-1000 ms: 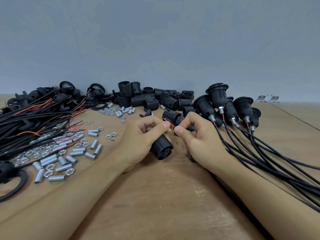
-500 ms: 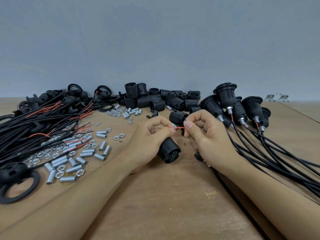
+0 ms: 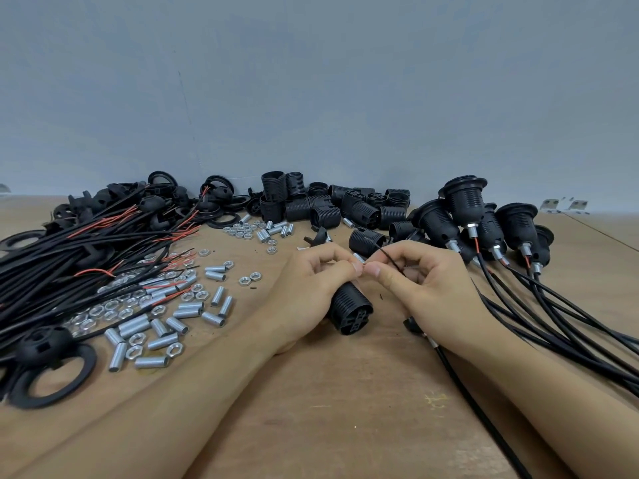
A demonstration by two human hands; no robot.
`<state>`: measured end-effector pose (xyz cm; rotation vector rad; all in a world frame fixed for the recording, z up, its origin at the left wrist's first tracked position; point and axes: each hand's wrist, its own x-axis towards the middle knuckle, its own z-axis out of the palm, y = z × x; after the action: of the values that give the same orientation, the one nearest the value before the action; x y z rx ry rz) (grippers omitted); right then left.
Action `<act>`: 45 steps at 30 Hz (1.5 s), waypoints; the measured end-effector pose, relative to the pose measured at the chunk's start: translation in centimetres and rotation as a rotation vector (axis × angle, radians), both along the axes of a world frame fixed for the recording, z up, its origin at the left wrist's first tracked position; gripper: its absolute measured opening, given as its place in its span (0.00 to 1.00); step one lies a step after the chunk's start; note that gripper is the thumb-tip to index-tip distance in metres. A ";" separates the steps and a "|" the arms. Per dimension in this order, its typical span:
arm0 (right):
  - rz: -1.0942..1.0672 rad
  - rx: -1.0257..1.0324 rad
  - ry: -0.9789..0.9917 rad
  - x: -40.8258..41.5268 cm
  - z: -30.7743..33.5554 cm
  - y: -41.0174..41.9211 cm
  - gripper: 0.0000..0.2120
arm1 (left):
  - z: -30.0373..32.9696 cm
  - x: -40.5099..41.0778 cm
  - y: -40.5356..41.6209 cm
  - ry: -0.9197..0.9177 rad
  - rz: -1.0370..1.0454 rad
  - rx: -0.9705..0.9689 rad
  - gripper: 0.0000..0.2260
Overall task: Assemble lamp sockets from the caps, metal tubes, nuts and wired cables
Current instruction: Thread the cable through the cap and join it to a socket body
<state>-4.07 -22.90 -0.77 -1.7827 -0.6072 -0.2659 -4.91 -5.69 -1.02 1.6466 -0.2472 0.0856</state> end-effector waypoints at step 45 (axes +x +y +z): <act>-0.004 -0.211 -0.300 -2.2 0.7 0.5 0.05 | 0.7 0.2 -0.2 0.187 0.072 -0.298 0.30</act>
<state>-6.23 -22.44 -0.04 -1.9626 -0.8712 -0.4928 -4.75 -5.86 -0.36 1.3560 -0.0295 0.0205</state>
